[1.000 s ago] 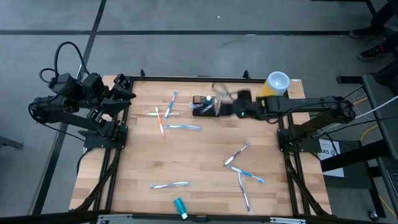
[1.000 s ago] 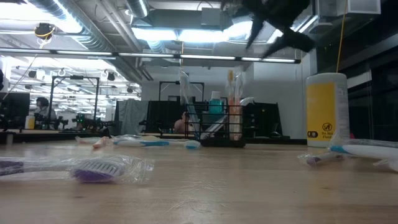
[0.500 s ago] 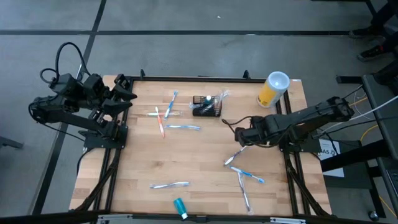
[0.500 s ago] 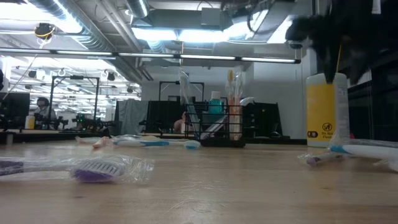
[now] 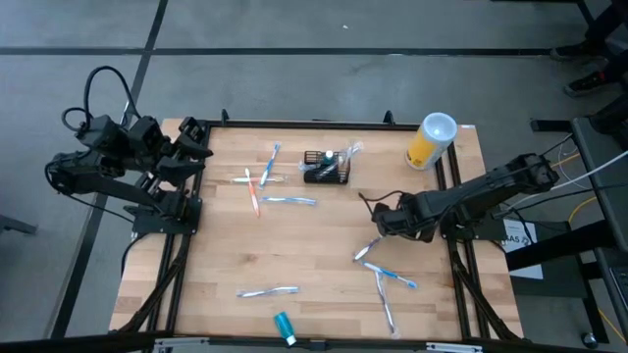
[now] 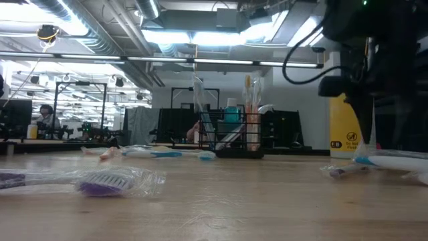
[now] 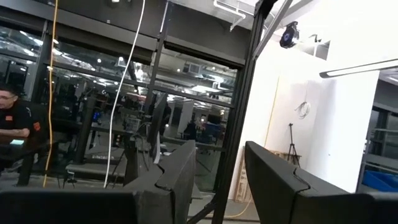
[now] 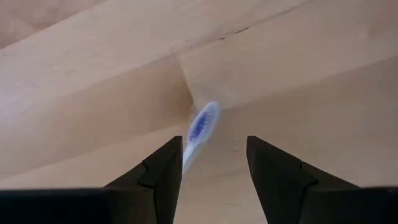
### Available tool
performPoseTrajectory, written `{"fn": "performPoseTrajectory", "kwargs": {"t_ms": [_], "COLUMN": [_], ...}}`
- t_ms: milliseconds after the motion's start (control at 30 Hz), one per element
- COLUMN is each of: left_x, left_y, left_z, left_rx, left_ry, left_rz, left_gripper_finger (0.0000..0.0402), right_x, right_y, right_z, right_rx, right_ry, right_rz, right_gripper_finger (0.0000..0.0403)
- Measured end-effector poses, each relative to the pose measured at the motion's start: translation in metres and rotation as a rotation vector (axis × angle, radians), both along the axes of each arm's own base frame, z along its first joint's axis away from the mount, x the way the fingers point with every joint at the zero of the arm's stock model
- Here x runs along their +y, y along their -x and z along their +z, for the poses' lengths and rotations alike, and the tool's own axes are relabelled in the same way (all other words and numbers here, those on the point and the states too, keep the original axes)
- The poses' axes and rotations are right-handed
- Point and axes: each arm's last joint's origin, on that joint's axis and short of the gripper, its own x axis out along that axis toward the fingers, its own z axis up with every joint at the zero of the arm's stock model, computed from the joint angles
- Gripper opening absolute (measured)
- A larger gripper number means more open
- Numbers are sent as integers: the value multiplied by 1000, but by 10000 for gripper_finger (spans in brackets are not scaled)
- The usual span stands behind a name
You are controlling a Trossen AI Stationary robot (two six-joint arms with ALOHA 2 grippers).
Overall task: Pick & Place toothbrushing station
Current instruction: Put the purple toothbrush into the black mesh organizer
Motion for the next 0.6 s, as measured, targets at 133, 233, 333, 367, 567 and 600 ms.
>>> {"fn": "performPoseTrajectory", "kwargs": {"t_ms": [133, 233, 333, 367, 567, 600], "left_x": [0, 0, 0, 0, 0, 0], "left_y": [0, 0, 1, 1, 1, 1], "left_z": [0, 1, 2, 2, 3, 3], "left_rx": [0, -7, -22, -22, -33, -36], "left_ry": [0, 2, 6, 7, 13, 13], "left_rz": [0, 0, -2, -3, -5, -5], "left_gripper_finger": [134, 134, 134, 134, 134, 134], "right_x": [-8, -14, -18, -19, -21, -21], "right_y": [0, 3, 7, 8, 7, 6], "right_z": [-11, -19, -25, -26, -31, -31], "right_rx": [-35, -32, -11, -7, -54, -69], "right_ry": [-9, -21, -32, -40, -32, -20], "right_rz": [-36, -64, -86, -102, -118, -120], "right_gripper_finger": [181, 181, 180, 179, 112, 88]}}
